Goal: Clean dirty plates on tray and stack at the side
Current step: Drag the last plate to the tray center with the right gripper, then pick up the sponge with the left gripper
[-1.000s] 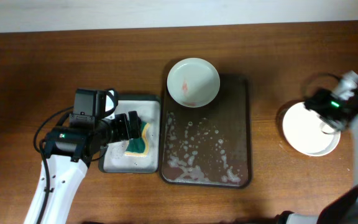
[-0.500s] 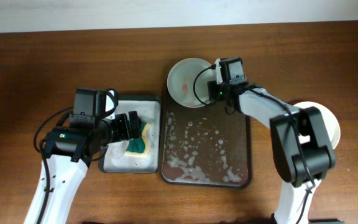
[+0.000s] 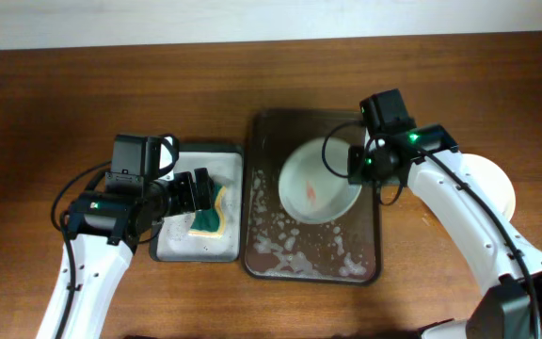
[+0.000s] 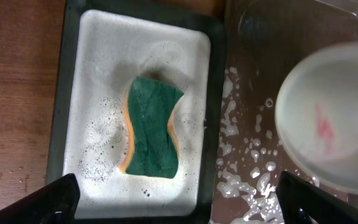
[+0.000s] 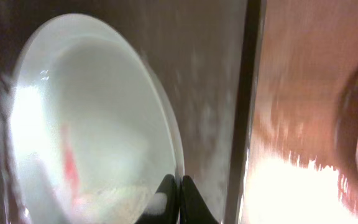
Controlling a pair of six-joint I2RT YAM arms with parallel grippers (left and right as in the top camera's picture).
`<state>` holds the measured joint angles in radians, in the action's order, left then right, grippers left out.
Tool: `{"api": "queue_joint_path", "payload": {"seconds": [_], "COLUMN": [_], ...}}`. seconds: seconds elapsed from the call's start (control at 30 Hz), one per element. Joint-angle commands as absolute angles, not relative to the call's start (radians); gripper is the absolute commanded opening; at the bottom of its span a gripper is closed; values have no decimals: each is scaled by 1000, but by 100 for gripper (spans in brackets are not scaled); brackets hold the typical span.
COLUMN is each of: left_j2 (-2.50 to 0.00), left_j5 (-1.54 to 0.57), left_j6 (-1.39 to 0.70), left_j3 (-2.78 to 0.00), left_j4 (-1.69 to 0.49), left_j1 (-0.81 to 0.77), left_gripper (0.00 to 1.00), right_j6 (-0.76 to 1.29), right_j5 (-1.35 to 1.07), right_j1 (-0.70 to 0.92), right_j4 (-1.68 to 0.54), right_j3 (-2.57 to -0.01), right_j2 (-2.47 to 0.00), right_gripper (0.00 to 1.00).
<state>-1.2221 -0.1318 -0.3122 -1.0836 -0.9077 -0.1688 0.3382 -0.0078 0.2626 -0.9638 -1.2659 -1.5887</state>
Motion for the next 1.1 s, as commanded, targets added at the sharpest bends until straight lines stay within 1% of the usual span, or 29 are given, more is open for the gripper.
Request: {"api": "queue_joint_path", "payload": {"seconds": [0.0, 0.07, 0.1, 0.13, 0.2, 0.27, 0.37, 0.4, 0.43, 0.47, 0.5, 0.53, 0.57, 0.6, 0.63, 0.7, 0.73, 0.77, 0.8, 0.83, 0.9, 0.97, 1.0, 1.07], "left_j2": [-1215, -1215, -1215, -1215, -1215, -1215, -1215, -1220, -1238, -1249, -1285, -1320, -1365, -1409, -1481, -1619, -1660, -1710, -1752, -1765, -1755, -1726, -1705, -1675], "left_j5": [-142, -142, -142, -142, -142, -143, -194, -176, -121, -95, -34, -4, -1, 3, 27, 22, 19, 19, 19, 19, 20, 19, 20, 24], "left_j6": [-297, -297, -297, -297, -297, -297, -297, -297, -297, -297, -297, -298, -302, -302, -341, -392, -392, -392, -392, -392, -392, -392, -392, -387], "left_j3": [-1085, -1085, -1085, -1085, -1085, -1085, -1085, -1081, -1071, -1060, -1027, -993, -955, -925, -899, -884, -884, -884, -884, -884, -903, -976, -1019, -1067], "left_j4": [-906, -906, -906, -906, -906, -906, -942, -929, -933, -929, -912, -883, -830, -783, -733, -650, -624, -595, -572, -569, -591, -680, -739, -796], "left_j1": [-163, -163, -163, -163, -163, -163, -163, -163, -170, -179, -208, -233, -260, -278, -288, -288, -288, -288, -288, -288, -287, -287, -287, -287], "left_gripper": [99, 100, 99, 99, 99, 99, 99, 100, 88, 86, 84, 79, 78, 70, 68, 62, 52, 26, 4, 0, 0, 0, 7, 49], "right_j6": [411, 467, 474, 480, 405, 304, 284, 284, 284, 284, 284, 284, 284, 284, 284, 284, 284, 284, 284, 284, 284, 284, 284, 284], "right_j5": [-53, -86, -99, -102, -118, -130, -131, -130, -131, -131, -131, -131, -131, -130, -128, -128, -128, -128, -128, -128, -128, -128, -128, -128], "right_j1": [263, 263, 262, 262, 262, 262, 262, 262, 262, 262, 262, 262, 262, 262, 262, 262, 262, 262, 262, 262, 262, 262, 262, 262], "right_j4": [-989, -882, -821, -759, -751, -824, -893, -896, -907, -916, -934, -957, -982, -1018, -1045, -1080, -1086, -1090, -1093, -1095, -1098, -1105, -1108, -1114], "right_j3": [-1172, -1054, -1011, -978, -999, -1089, -1150, -1151, -1151, -1151, -1151, -1151, -1150, -1150, -1150, -1149, -1149, -1149, -1149, -1149, -1149, -1149, -1148, -1148], "right_j2": [-1612, -1612, -1612, -1612, -1603, -1530, -1375, -1270, -1171, -1120, -1063, -1034, -1025, -1028, -1040, -1078, -1092, -1107, -1119, -1129, -1142, -1158, -1163, -1180], "right_gripper": [4, 4, 8, 37, 40, 42, 42, 44, 57, 75, 88, 88, 88, 88, 87, 82, 79, 78, 76, 75, 75, 75, 75, 75]}}
